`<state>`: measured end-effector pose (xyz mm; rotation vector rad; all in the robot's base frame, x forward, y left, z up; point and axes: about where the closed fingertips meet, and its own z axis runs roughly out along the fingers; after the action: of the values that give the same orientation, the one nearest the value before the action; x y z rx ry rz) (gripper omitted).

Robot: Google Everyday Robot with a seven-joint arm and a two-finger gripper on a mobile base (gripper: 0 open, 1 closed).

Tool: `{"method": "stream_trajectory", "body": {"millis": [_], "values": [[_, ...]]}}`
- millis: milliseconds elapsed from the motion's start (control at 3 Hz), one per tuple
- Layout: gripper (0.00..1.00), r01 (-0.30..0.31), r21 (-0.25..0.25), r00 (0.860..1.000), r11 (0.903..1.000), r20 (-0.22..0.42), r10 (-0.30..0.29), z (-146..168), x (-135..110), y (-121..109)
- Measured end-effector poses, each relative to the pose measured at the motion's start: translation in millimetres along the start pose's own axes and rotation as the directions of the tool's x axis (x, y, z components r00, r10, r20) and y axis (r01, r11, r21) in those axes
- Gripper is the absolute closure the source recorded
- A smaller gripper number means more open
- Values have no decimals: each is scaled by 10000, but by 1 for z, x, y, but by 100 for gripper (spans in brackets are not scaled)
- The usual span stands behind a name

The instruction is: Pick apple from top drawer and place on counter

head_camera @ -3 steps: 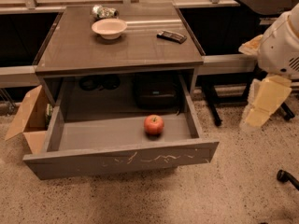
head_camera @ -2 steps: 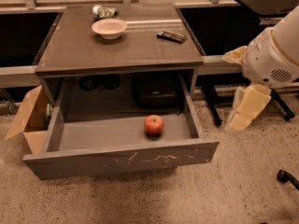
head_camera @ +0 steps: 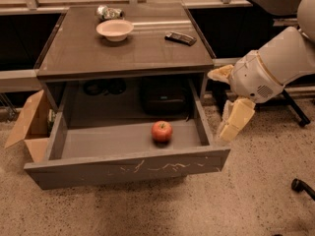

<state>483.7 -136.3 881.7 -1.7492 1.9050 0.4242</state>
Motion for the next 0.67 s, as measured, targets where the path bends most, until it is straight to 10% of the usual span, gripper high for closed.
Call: {"method": "stream_trajectory", "body": {"millis": [667], "values": [[0,120,-210,9978,9997,647,-106,22,-3,-10]]}}
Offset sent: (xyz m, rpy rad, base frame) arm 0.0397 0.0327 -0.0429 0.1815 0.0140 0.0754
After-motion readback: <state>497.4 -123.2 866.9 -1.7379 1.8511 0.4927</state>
